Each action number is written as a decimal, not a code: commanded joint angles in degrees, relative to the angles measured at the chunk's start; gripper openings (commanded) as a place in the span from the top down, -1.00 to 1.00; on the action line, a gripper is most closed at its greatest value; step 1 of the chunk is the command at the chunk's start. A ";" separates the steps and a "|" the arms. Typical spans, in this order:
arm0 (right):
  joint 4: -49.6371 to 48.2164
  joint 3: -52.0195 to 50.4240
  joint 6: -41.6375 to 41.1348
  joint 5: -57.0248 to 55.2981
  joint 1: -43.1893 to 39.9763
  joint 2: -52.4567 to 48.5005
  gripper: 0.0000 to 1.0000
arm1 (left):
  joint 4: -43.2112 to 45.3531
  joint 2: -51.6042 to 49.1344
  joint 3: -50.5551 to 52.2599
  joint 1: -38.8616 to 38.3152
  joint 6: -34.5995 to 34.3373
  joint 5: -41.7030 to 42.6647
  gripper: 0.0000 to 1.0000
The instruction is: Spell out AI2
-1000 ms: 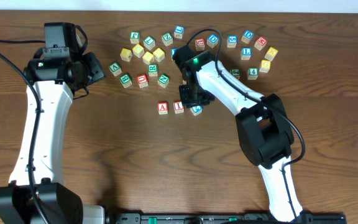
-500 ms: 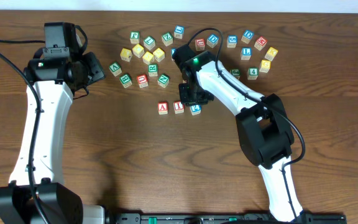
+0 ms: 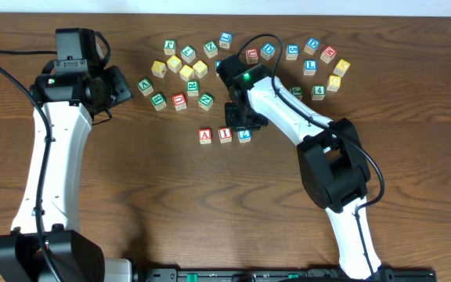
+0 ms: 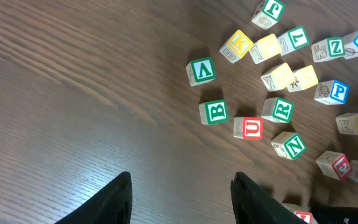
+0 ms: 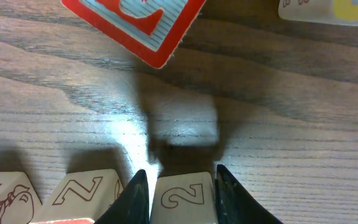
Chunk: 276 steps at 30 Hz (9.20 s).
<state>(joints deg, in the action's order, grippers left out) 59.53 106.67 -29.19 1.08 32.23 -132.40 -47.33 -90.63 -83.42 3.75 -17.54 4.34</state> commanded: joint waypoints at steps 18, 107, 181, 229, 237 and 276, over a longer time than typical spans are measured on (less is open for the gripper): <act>0.07 1.68 -1.01 0.17 0.28 -0.35 0.46 | 0.00 0.39 -1.18 0.09 0.96 -0.50 -0.01; -8.24 -14.82 10.91 9.84 -7.02 10.36 0.35 | -0.28 0.17 2.99 -6.58 0.96 -1.16 0.00; -0.79 -13.77 0.90 4.42 0.07 8.57 0.42 | 0.04 0.17 2.99 -6.56 0.98 -1.16 0.00; -8.26 -11.67 1.88 7.39 0.42 10.38 0.70 | 0.24 0.07 2.99 -6.56 0.98 -1.18 0.00; -7.67 -11.72 12.24 6.51 -0.79 10.38 0.53 | 0.26 0.07 2.99 -6.56 0.98 -1.18 0.00; -12.46 -11.52 4.87 11.52 -0.61 9.70 0.98 | 0.07 0.07 2.99 -6.56 0.98 -1.18 0.00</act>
<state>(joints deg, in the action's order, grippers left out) 47.24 96.84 -19.22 11.77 30.41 -123.57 -47.16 -90.65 -80.90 -2.90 -17.54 4.10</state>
